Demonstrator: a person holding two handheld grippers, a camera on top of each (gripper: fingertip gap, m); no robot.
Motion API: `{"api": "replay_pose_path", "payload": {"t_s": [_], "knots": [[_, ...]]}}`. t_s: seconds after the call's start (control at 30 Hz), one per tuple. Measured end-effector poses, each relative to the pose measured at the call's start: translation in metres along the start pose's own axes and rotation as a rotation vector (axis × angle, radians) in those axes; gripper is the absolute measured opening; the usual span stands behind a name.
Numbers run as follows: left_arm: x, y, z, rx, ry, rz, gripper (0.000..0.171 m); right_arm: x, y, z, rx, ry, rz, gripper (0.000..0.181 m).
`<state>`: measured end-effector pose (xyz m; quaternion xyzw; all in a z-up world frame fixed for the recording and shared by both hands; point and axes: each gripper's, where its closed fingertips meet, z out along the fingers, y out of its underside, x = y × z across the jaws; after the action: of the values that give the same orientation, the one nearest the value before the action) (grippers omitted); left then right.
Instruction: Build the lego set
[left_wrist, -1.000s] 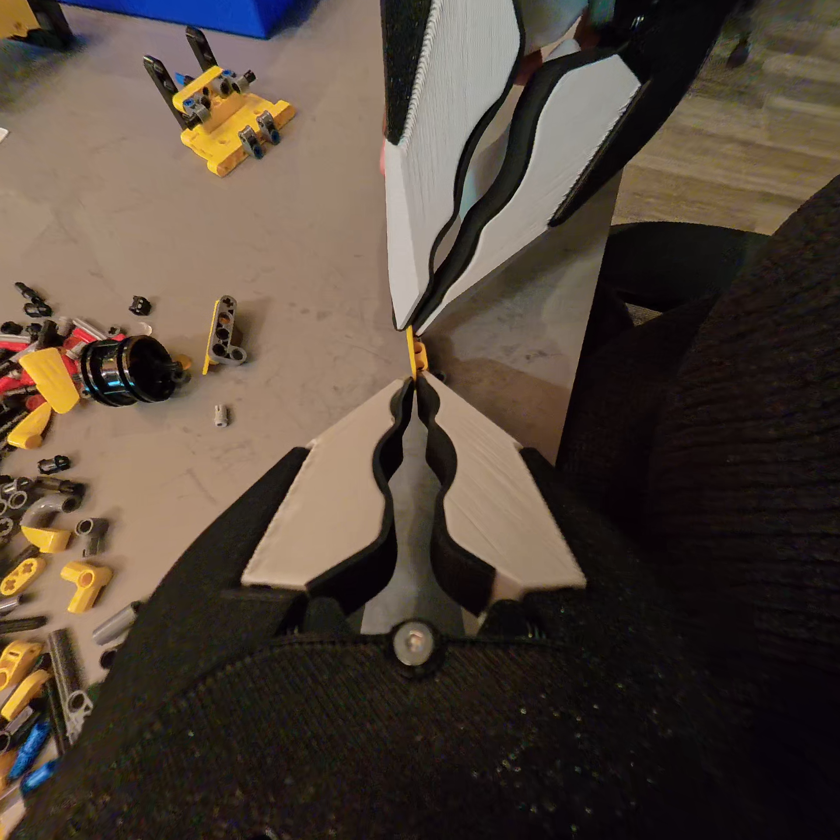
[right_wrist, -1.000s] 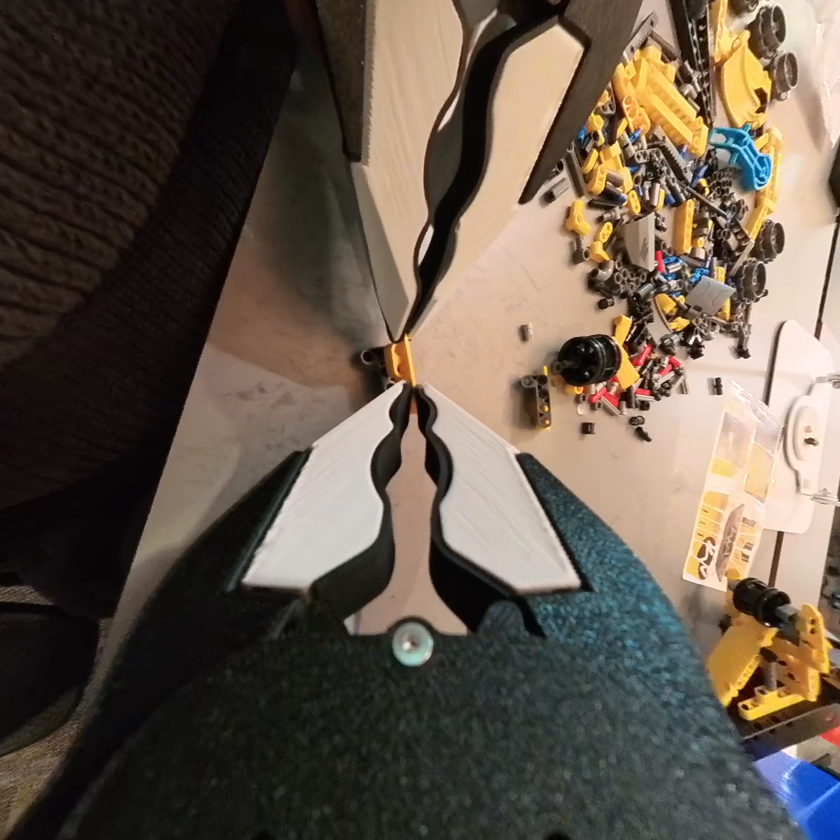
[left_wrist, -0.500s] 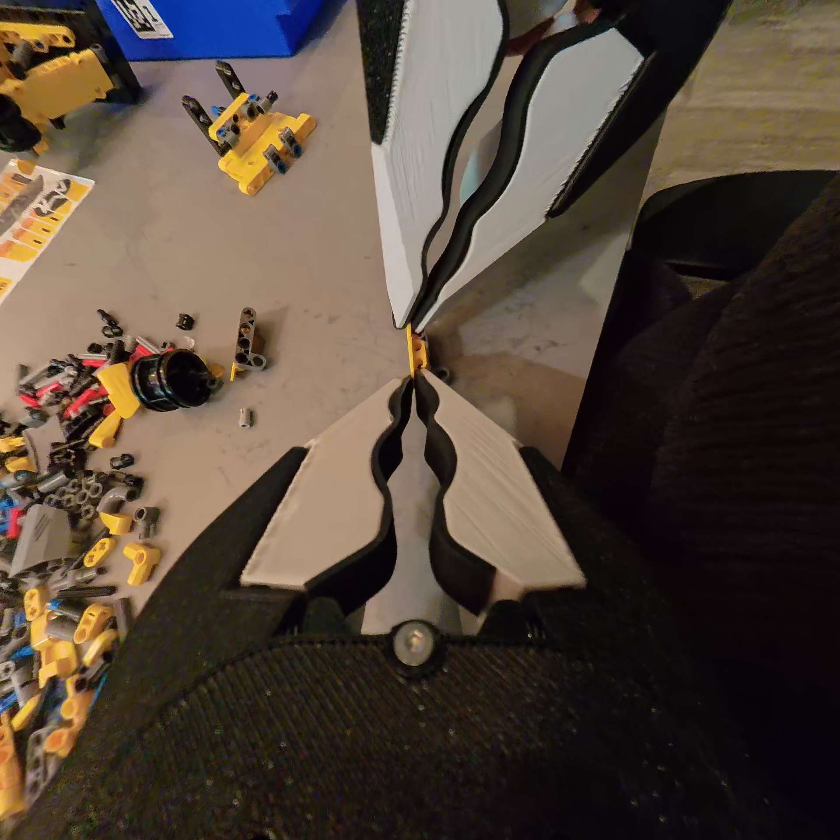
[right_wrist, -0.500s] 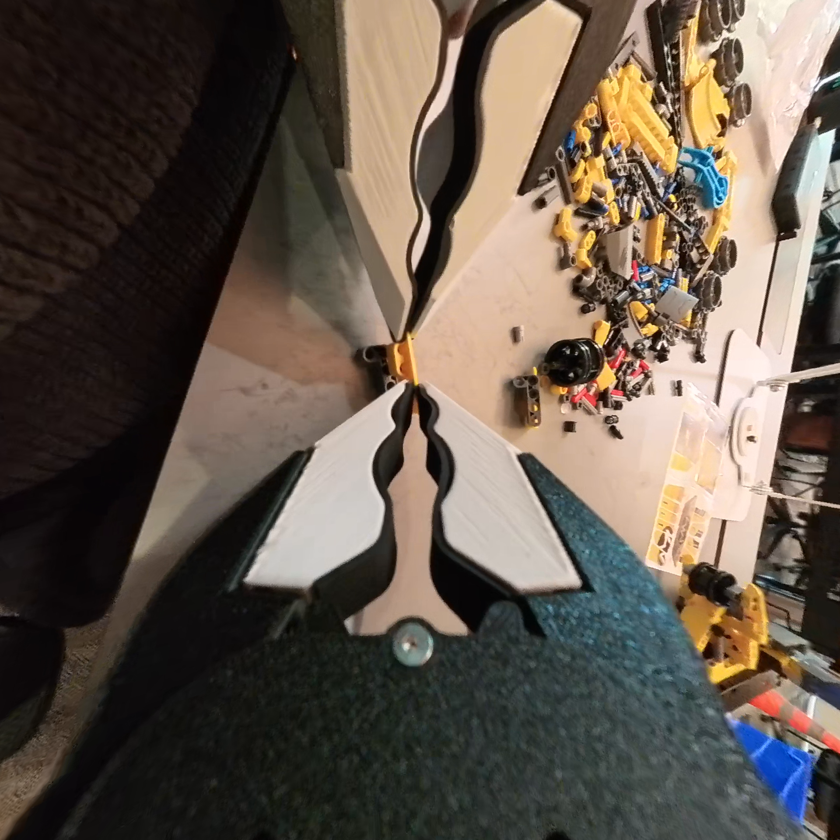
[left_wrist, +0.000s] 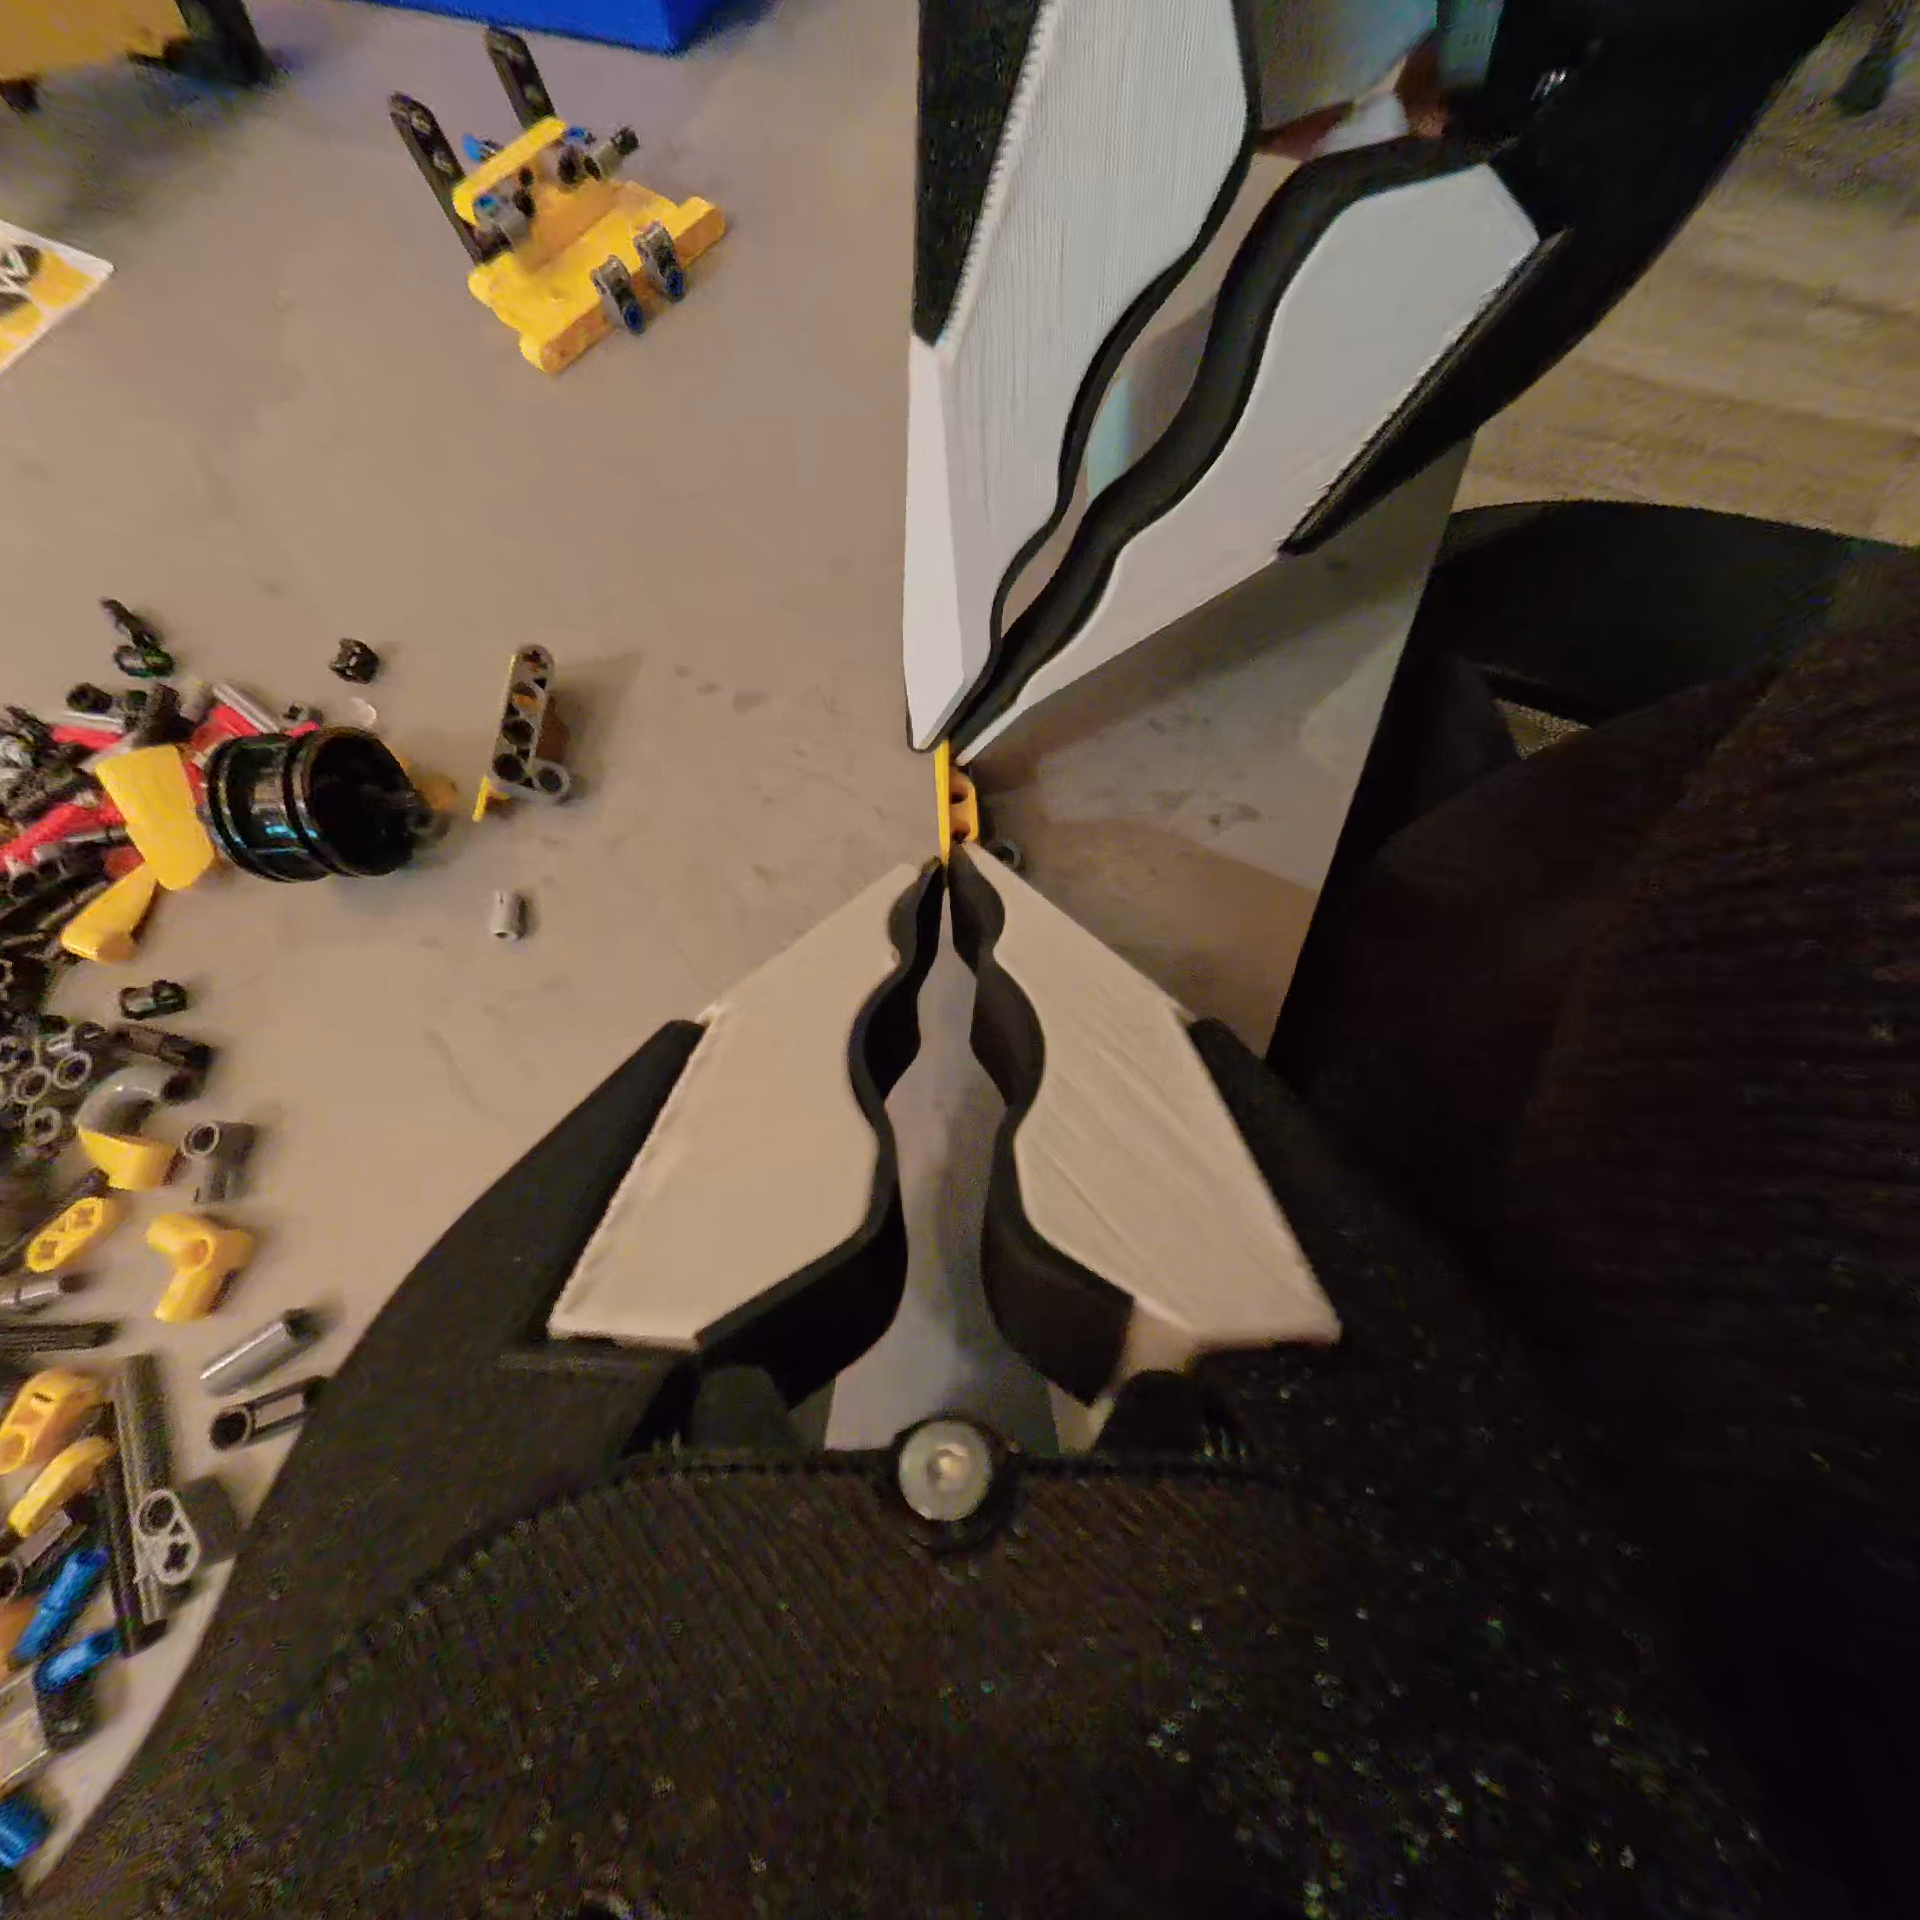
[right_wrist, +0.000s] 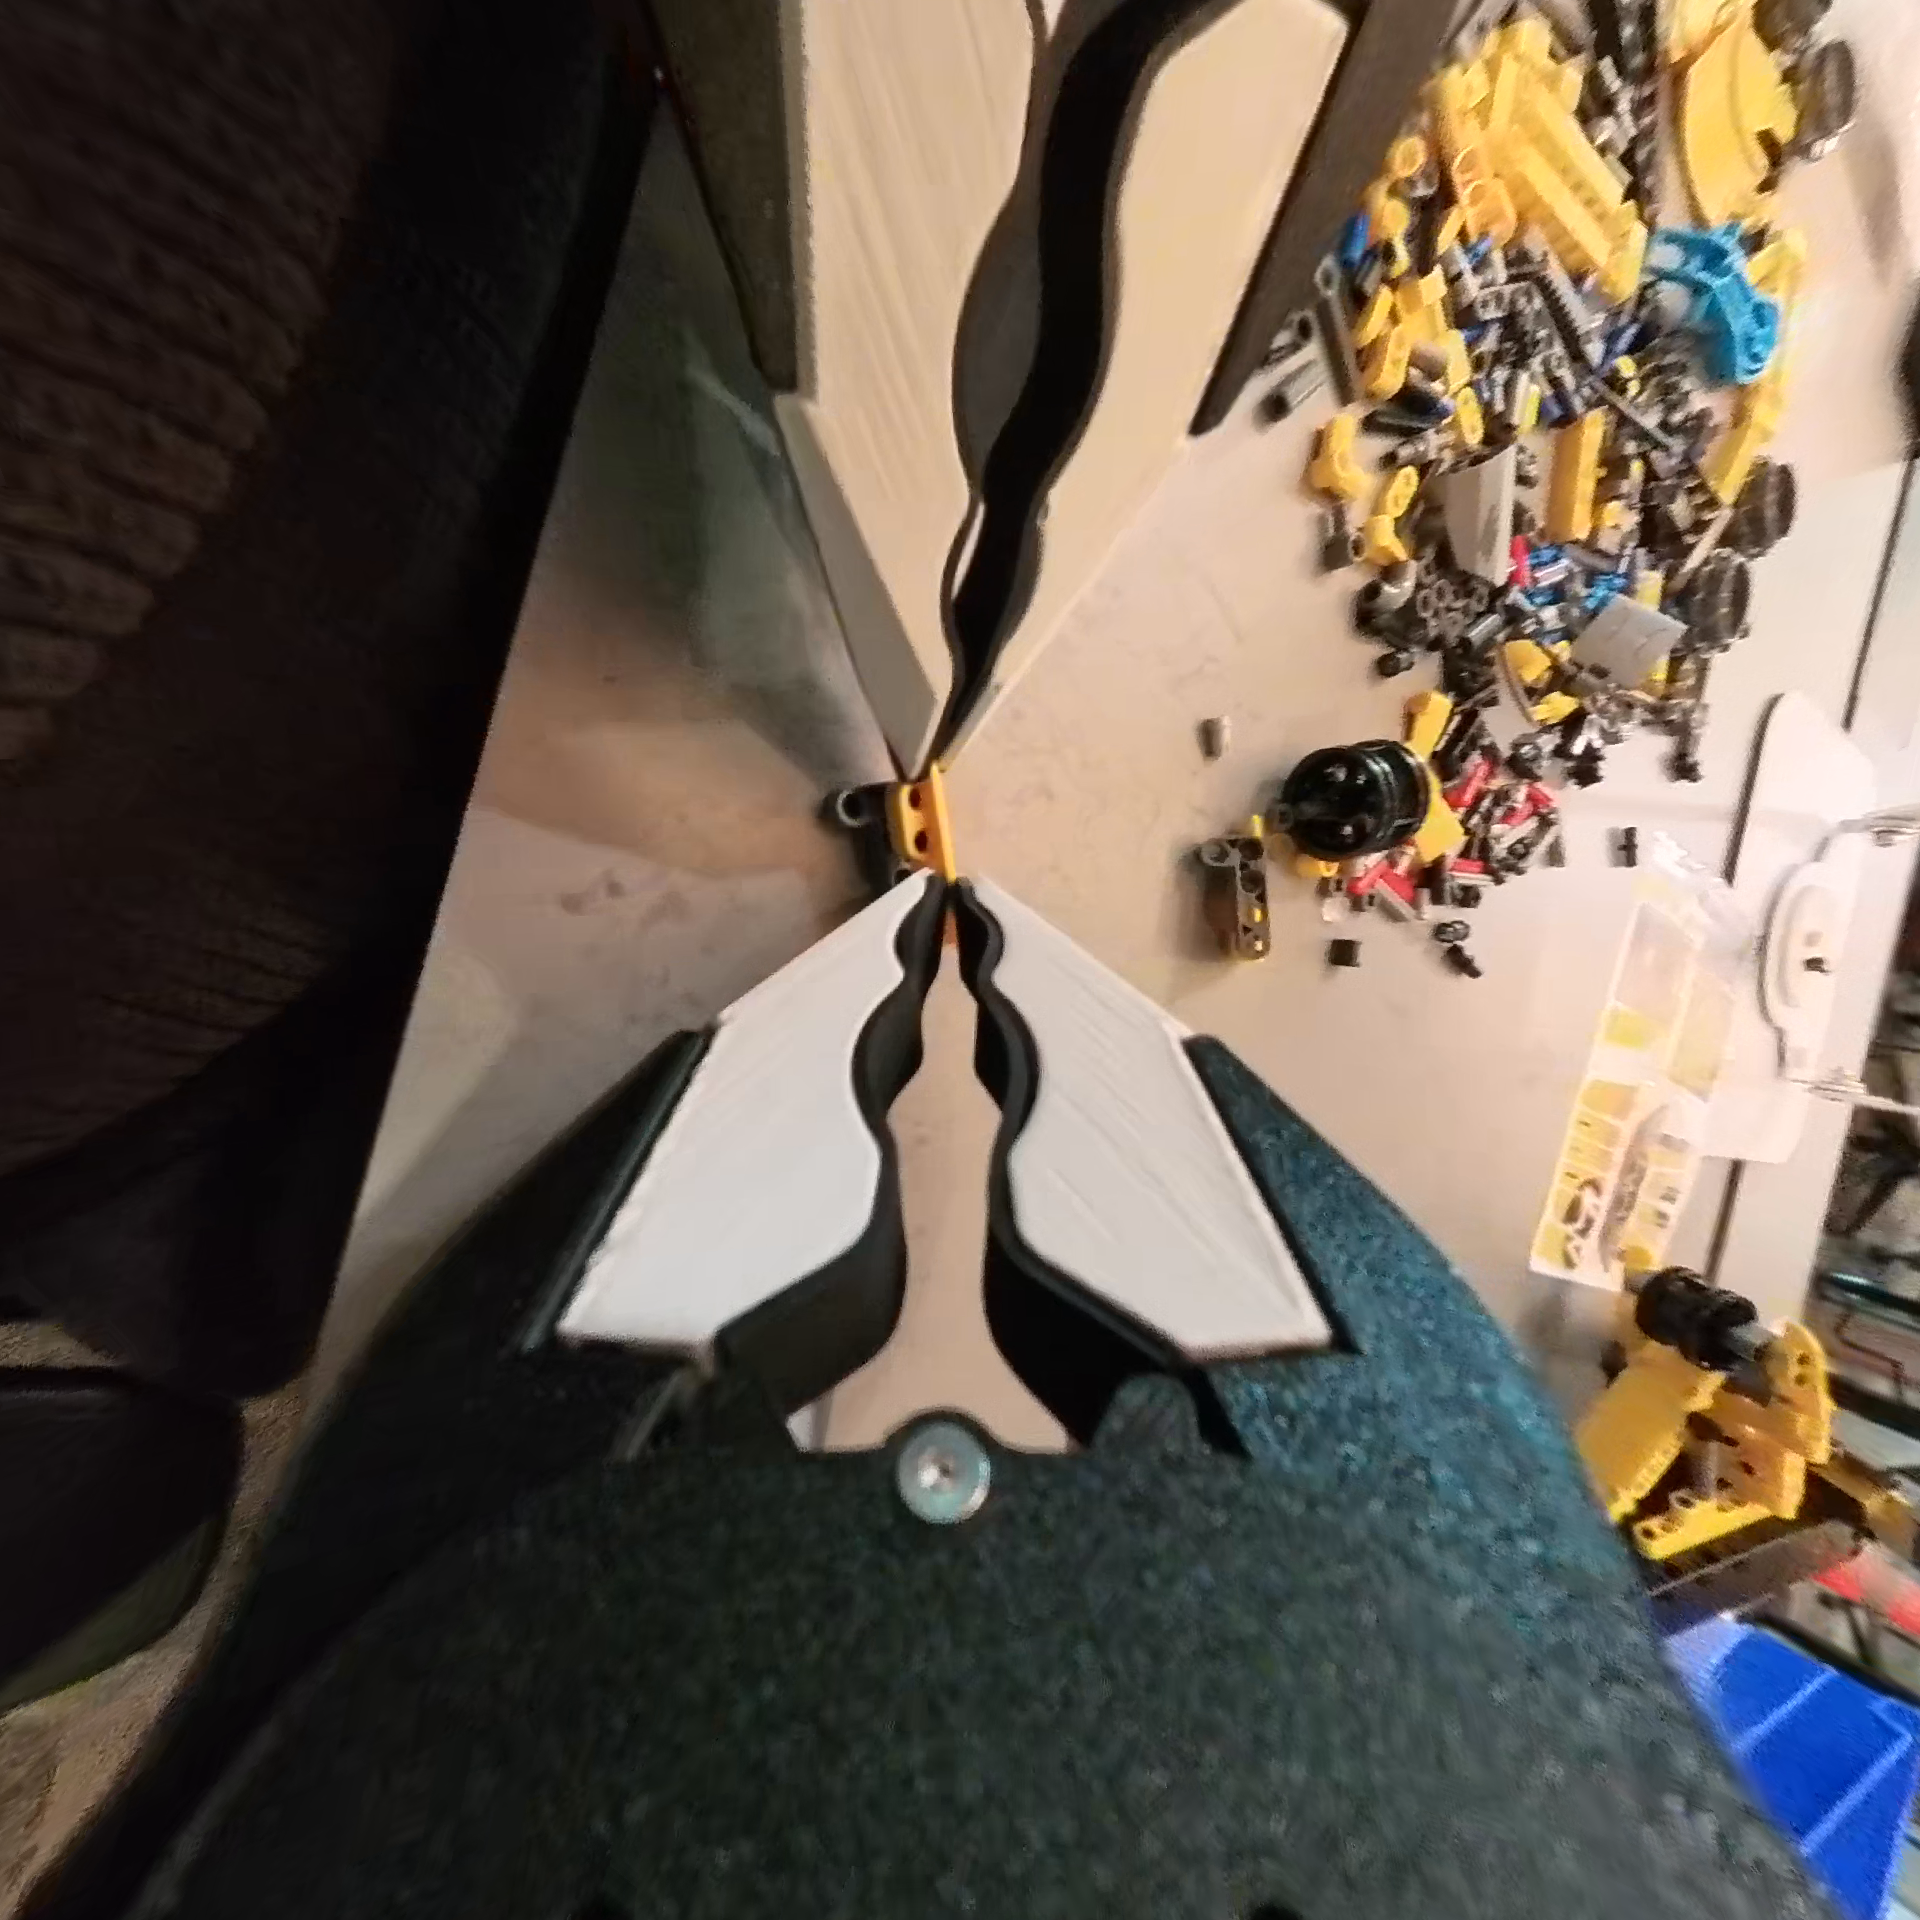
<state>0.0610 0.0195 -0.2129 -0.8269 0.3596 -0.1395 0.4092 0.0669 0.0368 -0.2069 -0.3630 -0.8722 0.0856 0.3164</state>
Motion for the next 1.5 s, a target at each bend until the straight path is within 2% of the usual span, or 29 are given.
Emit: {"api": "replay_pose_path", "payload": {"t_s": [0.17,0.37,0.6,0.73,0.8,0.83,0.87,0.93,1.1,1.27,1.5], "knots": [[0.000,0.003,0.002,-0.022,0.021,-0.041,0.001,-0.001,0.001,0.002,-0.015,-0.085,0.028,0.001],[0.001,0.004,0.002,-0.029,0.044,-0.074,0.001,-0.003,0.001,0.003,-0.032,-0.120,0.027,0.001],[0.001,0.004,0.003,-0.033,0.020,-0.045,0.001,-0.002,0.001,0.003,-0.029,-0.105,0.043,0.001],[-0.003,0.004,0.002,-0.032,0.037,-0.079,0.001,0.001,0.000,0.004,-0.014,-0.069,0.074,0.001],[-0.014,0.004,0.000,-0.030,0.012,-0.113,0.009,0.011,0.003,0.006,0.000,-0.003,0.130,0.001],[-0.022,0.003,-0.001,-0.023,-0.007,-0.138,0.026,0.021,0.009,0.007,-0.010,0.064,0.138,0.001],[-0.029,0.001,-0.004,-0.010,-0.015,-0.169,0.034,0.034,0.014,0.007,-0.023,0.147,0.130,0.001],[-0.039,-0.006,-0.010,0.040,0.003,-0.236,0.040,0.053,0.022,0.008,-0.045,0.283,0.094,0.001],[-0.054,-0.006,-0.010,0.037,0.041,-0.335,0.041,0.057,0.021,0.023,-0.061,0.361,0.009,0.003],[-0.054,-0.001,-0.004,0.004,0.039,-0.331,0.041,0.045,0.019,0.022,-0.038,0.319,0.037,0.019],[-0.051,-0.005,0.000,0.008,0.062,-0.316,0.040,0.024,0.009,0.010,0.057,0.221,0.081,0.016]]}}
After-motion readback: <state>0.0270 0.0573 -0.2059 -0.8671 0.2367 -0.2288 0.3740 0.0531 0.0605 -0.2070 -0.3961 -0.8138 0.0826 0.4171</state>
